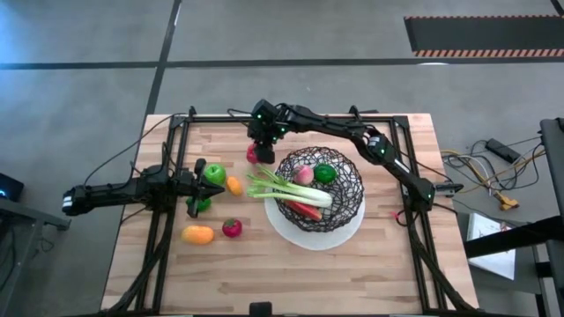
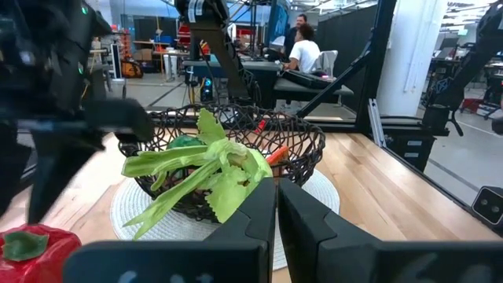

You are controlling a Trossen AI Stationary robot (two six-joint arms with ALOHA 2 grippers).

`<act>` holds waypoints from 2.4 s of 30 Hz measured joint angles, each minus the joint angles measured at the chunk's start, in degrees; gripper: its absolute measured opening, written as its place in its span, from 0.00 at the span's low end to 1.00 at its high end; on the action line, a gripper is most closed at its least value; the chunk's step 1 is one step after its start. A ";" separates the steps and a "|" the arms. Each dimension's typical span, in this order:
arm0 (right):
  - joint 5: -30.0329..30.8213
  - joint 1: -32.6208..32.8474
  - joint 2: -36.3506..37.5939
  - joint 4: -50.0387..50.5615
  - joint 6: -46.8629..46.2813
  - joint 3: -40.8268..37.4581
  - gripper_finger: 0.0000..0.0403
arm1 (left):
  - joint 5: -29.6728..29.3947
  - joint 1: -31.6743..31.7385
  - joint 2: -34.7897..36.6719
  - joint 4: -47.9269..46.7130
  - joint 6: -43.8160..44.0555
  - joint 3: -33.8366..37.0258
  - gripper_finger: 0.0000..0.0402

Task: Build produce basket
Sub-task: Put the red bell pepper into the wire basket

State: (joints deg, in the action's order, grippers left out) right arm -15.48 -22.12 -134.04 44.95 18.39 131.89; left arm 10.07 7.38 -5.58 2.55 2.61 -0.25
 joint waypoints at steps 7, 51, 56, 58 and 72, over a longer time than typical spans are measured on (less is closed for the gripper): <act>0.50 0.17 -0.04 -6.19 -0.81 -4.51 0.39 | 0.00 0.00 0.00 0.00 0.00 0.00 0.00; 41.21 27.98 61.08 -6.34 -50.79 -77.83 0.03 | 0.02 -0.02 0.00 0.00 -0.01 0.00 0.00; 41.65 27.71 60.83 -8.66 -50.81 -83.27 0.04 | 0.01 -0.02 0.00 0.00 0.00 0.00 0.00; 41.68 27.73 61.07 -11.13 -50.80 -85.02 0.06 | 0.01 -0.02 -0.02 0.00 0.00 0.00 0.00; 46.88 29.16 64.16 -15.04 -44.06 -85.66 0.38 | 0.01 0.00 -0.02 0.00 0.00 0.00 0.00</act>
State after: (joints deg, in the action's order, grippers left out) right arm 31.40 7.04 -69.88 29.92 -25.68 46.23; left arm 10.07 7.38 -5.61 2.55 2.61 -0.25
